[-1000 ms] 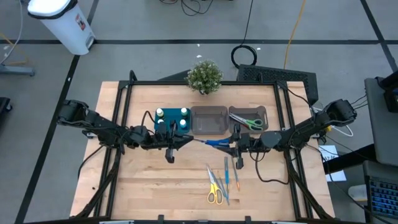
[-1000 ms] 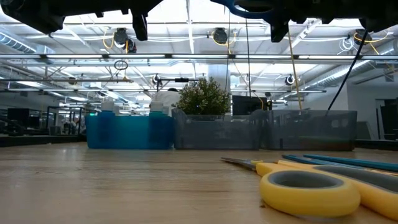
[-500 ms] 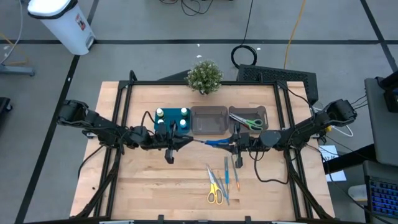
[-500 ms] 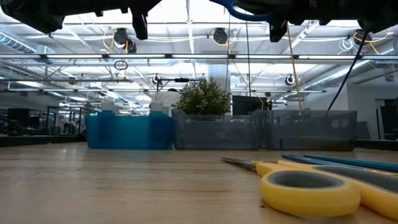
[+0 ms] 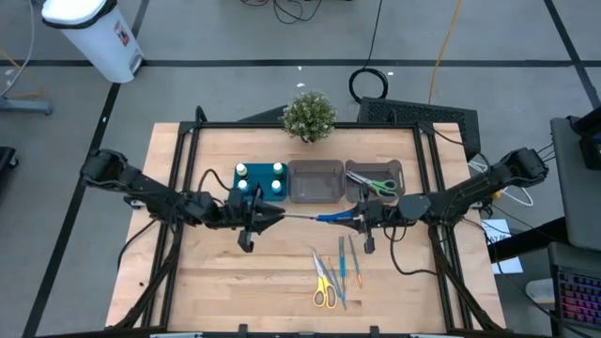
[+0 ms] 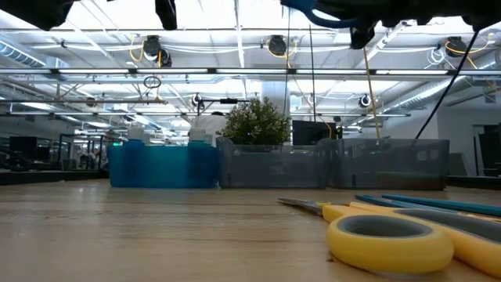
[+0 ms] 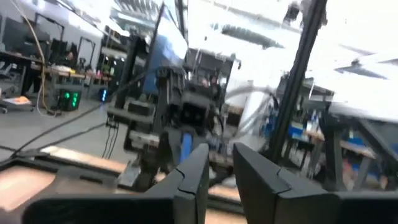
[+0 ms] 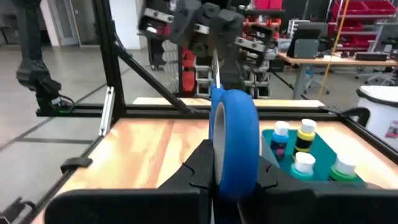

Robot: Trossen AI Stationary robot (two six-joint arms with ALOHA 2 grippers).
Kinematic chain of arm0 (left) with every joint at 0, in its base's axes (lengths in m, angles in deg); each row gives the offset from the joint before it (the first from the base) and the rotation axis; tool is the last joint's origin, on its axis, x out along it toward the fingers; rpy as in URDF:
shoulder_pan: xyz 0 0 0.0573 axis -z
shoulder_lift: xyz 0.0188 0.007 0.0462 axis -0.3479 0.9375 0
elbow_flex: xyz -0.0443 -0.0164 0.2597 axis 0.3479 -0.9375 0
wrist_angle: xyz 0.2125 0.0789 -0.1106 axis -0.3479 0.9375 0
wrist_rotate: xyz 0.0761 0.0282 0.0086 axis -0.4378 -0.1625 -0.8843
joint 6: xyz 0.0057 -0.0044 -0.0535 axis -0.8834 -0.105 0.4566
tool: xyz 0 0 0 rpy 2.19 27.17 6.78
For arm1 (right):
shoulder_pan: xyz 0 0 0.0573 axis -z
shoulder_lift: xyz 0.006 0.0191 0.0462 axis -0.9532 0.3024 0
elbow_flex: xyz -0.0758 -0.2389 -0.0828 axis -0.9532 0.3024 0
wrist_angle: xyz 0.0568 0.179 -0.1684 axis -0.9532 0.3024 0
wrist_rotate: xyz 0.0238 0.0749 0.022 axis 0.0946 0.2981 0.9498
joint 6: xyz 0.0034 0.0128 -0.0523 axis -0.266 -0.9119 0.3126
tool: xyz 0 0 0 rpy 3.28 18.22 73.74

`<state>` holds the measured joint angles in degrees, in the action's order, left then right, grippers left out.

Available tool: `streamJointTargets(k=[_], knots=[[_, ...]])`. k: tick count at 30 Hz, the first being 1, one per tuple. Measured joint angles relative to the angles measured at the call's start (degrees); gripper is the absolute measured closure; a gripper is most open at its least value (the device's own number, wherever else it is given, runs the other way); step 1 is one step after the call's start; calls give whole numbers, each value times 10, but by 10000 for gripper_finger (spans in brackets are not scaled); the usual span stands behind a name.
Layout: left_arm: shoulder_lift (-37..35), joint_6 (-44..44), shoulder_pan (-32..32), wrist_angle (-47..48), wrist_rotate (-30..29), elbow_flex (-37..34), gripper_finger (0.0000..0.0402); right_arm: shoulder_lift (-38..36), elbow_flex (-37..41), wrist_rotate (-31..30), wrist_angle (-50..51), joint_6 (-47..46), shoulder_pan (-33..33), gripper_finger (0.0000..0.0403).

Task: Pick & Place Paint Supplies
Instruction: Put the blue scissor into the right black bin

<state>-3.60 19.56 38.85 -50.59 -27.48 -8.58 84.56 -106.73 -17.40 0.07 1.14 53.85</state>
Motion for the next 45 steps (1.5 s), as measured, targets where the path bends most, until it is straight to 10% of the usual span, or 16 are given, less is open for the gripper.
streamJointTargets(k=[20,45], knots=[[-20,-24,17,81,3,0,309,-281,0,-79,407,-66,48,384],[-20,-24,17,101,0,0,309,-388,0,-107,802,-348,176,384]])
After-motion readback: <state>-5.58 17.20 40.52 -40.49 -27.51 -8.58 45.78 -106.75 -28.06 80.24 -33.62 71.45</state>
